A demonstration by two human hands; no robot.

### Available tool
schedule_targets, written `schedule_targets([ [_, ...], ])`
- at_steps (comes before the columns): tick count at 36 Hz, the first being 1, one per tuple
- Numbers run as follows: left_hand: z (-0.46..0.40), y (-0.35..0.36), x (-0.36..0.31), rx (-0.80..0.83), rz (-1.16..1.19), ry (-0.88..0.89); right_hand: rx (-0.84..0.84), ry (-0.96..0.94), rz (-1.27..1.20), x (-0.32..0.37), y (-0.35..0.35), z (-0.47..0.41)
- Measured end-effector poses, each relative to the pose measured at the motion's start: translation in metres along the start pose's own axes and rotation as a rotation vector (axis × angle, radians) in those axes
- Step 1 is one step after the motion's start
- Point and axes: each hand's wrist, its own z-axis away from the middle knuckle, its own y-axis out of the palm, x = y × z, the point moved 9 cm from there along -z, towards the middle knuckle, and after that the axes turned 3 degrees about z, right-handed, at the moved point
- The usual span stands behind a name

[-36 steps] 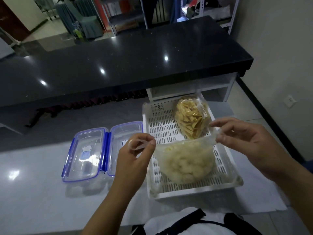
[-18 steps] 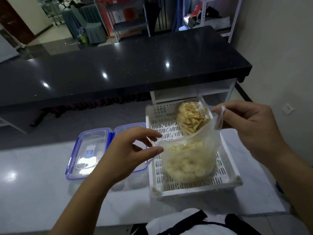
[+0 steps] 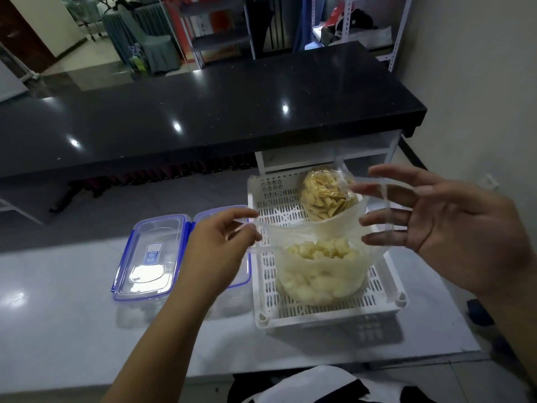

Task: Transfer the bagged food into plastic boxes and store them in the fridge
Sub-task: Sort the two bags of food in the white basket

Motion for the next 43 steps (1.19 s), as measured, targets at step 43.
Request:
schedule_targets([
  [43, 0.04, 0.03, -0.028, 0.5, 0.684, -0.117, -0.013, 0.292, -0.126, -0.013, -0.027, 0.02],
])
